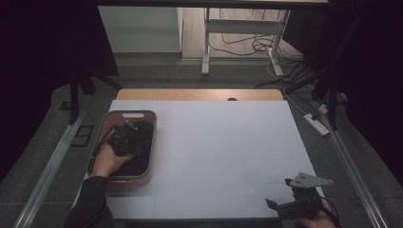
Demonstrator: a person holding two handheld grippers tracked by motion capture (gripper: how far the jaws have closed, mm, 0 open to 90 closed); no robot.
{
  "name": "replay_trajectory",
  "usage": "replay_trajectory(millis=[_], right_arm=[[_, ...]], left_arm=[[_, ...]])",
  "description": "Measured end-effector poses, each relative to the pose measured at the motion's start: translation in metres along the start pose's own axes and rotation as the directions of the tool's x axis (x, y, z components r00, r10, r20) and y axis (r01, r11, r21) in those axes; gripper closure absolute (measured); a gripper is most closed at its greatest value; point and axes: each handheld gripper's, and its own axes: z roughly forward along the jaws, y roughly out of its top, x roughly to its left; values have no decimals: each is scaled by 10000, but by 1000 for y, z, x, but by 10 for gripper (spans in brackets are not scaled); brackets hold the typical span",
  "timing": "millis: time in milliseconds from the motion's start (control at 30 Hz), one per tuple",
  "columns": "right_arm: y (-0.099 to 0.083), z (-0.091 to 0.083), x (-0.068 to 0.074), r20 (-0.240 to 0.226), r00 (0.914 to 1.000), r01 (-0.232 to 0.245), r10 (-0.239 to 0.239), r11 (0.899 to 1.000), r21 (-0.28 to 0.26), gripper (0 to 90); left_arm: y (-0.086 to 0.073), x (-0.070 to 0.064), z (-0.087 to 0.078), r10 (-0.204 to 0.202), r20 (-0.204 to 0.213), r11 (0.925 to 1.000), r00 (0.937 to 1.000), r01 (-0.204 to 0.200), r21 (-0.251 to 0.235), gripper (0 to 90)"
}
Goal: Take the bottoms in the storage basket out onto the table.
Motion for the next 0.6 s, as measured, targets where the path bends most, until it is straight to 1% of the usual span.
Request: replay_trajectory(millis=[33, 67, 100, 133, 167, 200, 233, 333, 367, 500, 533, 600], right_arm=[[0, 0, 0, -1, 10000, -4, 4, 10000, -8, 0], [0, 0, 0, -9, 10000, -9, 9, 10000, -16, 0], [0, 0, 0, -9, 10000, -9, 9, 10000, -16, 0], [0, 0, 0, -22, 10000, -14, 14, 10000, -26, 0], [0, 0, 0, -22, 10000, -14, 14, 10000, -26, 0], [0, 0, 0, -24, 10000, -14, 14, 10000, -30, 0], [0, 0, 0, -38, 10000, -19, 19, 10000, -27, 0], [0, 0, 0, -61, 10000, -24, 24, 10000, -32, 1], [0, 0, 0, -61, 10000, -14, 14, 10000, -21, 1], [0, -1, 0, -67, 10000, -8, 8, 10000, -62, 0], [0, -1, -1, -75, 10000, -19, 18, 10000, -86, 1], [-1, -1, -1, -84, 10000, -37, 36, 9999, -111, 1]], left_arm=[[0, 0, 0, 0, 0, 10000, 10000, 0, 0, 371], [1, -1, -1, -8, 264, 10000, 9997, 9, -34, 444], [1, -1, -1, -8, 264, 10000, 9997, 9, -34, 511], [1, -1, -1, 0, 600, 9999, 9982, 6, -104, 575], [1, -1, -1, 0, 600, 9999, 9982, 6, -104, 613], [1, -1, -2, 51, 696, 9999, 9976, -44, -113, 613], [2, -1, -2, 30, 766, 10000, 9971, -24, -72, 657], [3, -1, -3, -49, 781, 10000, 9969, 49, 8, 686], [4, -1, -4, -141, 818, 9999, 9966, 141, 4, 694], [5, 1, -6, -87, 816, 10000, 9966, 89, -31, 716], [6, 2, -7, -227, 898, 9997, 9957, 222, 71, 719], [7, 3, -11, -214, 880, 9996, 9959, 199, 181, 720]])
